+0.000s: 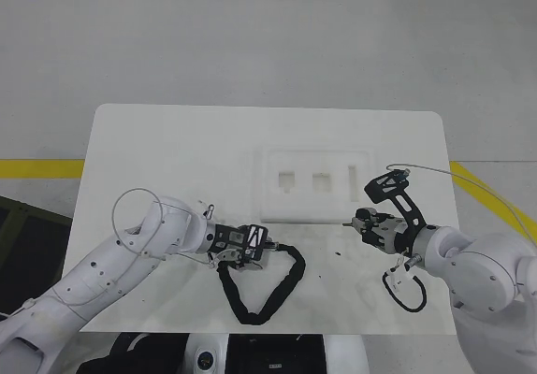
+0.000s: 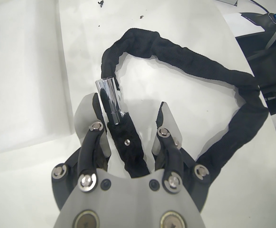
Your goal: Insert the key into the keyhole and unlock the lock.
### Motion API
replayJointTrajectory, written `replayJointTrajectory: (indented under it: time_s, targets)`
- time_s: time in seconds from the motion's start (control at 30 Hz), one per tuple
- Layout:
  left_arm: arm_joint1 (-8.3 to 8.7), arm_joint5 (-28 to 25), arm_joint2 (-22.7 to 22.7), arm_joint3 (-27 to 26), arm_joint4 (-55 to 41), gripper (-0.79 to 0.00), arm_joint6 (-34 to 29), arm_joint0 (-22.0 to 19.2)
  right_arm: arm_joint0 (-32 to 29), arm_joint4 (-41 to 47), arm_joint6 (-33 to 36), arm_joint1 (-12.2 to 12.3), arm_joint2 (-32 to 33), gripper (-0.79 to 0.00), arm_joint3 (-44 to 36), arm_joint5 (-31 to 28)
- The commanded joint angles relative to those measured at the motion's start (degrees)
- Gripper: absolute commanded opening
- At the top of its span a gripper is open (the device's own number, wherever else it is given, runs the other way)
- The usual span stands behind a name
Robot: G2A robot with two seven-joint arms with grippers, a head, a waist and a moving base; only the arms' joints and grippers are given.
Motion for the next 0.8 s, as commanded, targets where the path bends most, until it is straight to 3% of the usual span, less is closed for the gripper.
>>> replayJointTrajectory:
  time_s: [0.0, 0.5, 0.57, 0.63, 0.77]
  targets:
    - [-0.18, -0.11, 0.04, 0.09, -0.05, -0.357, -0.23, -0.09, 0.0, 0.0, 0.0, 0.0, 0.0, -0.785, 0.0, 0.0]
    - [-1.48, 0.33, -0.44, 1.54, -1.66, -0.468, -2.28, -0.65, 0.0, 0.0, 0.0, 0.0, 0.0, -0.785, 0.0, 0.0]
    - [-1.6, 0.36, -0.59, 1.68, -1.9, -0.548, -2.44, -0.63, 0.0, 0.0, 0.0, 0.0, 0.0, -0.785, 0.0, 0.0]
    - [-1.69, 0.42, -0.84, 1.83, -2.33, -0.754, -2.34, -0.56, 0.0, 0.0, 0.0, 0.0, 0.0, -0.785, 0.0, 0.0]
    - [-1.77, 0.37, -1.36, 2.18, -2.58, -0.785, -2.27, -0.35, 0.0, 0.0, 0.0, 0.0, 0.0, -0.785, 0.0, 0.0]
